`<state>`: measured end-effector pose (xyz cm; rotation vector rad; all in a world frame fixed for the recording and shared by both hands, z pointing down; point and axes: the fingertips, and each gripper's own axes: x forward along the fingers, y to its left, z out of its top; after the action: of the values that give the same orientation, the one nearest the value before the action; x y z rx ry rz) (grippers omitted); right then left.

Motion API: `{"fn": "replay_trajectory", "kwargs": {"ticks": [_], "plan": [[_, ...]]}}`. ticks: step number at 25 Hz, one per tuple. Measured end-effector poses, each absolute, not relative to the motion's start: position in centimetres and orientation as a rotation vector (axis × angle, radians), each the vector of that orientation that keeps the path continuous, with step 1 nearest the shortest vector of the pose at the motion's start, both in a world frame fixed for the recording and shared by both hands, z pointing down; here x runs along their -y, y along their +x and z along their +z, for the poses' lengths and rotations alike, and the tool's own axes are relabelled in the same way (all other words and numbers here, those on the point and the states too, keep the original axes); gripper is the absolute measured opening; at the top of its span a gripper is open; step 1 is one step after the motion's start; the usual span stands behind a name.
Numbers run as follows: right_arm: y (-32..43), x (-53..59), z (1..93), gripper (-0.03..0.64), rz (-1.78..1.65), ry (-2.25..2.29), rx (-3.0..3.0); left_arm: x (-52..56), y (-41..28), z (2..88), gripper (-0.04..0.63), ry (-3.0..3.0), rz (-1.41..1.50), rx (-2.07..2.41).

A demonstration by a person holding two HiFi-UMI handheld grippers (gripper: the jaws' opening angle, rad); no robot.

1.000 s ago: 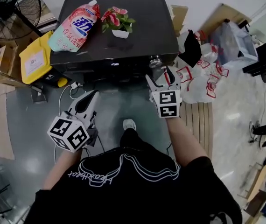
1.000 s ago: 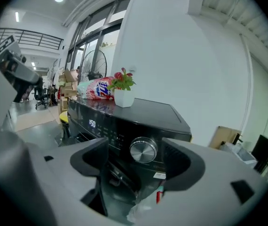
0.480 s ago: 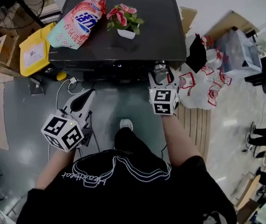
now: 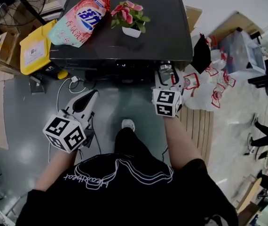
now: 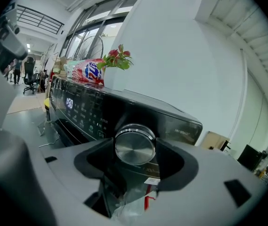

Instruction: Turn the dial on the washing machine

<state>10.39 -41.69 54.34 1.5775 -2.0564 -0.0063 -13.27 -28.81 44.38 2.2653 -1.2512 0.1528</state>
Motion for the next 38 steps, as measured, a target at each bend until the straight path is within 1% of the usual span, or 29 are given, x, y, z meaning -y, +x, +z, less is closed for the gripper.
{"fn": "replay_trajectory", "kwargs": {"ticks": [2, 13, 22, 29, 38], "plan": [[10.6, 41.6, 54.2, 0.282, -0.003, 1.585, 2.054, 28.6, -13.1, 44.9, 0.005, 2.255, 0.153, 1.246], [10.6, 41.7, 54.1, 0.281, 0.053, 1.609, 2.083, 28.0, -12.2, 46.3, 0.005, 2.238, 0.174, 1.216], [10.9, 41.7, 54.3, 0.281, 0.192, 1.639, 2.144, 27.7, -12.5, 47.0, 0.005, 2.204, 0.177, 1.232], [11.2, 41.8, 54.4, 0.282, 0.390, 1.684, 2.237, 27.4, -12.6, 47.1, 0.005, 2.194, 0.176, 1.236], [11.4, 41.9, 54.5, 0.282, 0.507, 1.696, 2.281, 27.1, -12.6, 46.9, 0.005, 2.188, 0.172, 1.241]]}}
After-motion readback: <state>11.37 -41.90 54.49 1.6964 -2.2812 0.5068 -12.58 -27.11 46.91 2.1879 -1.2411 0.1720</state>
